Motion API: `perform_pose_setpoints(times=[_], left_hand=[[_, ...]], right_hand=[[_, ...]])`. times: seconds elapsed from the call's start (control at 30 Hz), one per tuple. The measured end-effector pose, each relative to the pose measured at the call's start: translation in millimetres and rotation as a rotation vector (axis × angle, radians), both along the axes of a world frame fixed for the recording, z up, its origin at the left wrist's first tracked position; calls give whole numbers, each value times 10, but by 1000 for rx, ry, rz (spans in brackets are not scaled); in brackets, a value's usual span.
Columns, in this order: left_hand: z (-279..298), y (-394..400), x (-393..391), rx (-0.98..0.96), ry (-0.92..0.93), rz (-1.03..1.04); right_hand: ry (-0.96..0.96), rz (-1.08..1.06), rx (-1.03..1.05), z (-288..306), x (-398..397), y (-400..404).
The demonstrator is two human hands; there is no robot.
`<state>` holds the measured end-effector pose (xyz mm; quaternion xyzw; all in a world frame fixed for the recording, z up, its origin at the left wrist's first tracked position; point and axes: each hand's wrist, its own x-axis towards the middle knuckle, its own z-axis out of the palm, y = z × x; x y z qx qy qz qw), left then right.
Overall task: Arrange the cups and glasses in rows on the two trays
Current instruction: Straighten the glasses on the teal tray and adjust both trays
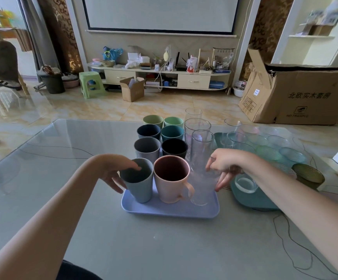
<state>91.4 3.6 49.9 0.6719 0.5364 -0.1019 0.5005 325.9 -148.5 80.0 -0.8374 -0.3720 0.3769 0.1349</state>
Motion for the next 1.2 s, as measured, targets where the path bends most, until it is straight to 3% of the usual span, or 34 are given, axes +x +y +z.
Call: perform_pose_setpoints(times=[0.37, 0.43, 0.5, 0.57, 0.63, 0.77, 0.87, 1.07, 1.2], left_hand=[[23, -96, 60, 116, 43, 28], [26, -103, 63, 128, 39, 37], [24, -90, 58, 136, 40, 44], [26, -61, 47, 147, 36, 57], [34, -45, 35, 168, 27, 72], [42, -73, 32, 169, 20, 66], [46, -76, 29, 162, 25, 57], [68, -76, 52, 143, 48, 42], [119, -70, 16, 92, 71, 15]], right_hand=[[-48, -35, 57, -39, -34, -91], [-359, 77, 151, 18, -60, -174], [-727, 149, 402, 65, -152, -264], [-859, 217, 637, 107, -335, -324], [-810, 444, 626, 79, -556, -339], [-890, 756, 317, -179, -776, -274], [-965, 736, 323, -267, -785, -227], [-937, 762, 300, -209, -813, -183], [-721, 654, 328, -81, -806, -122]])
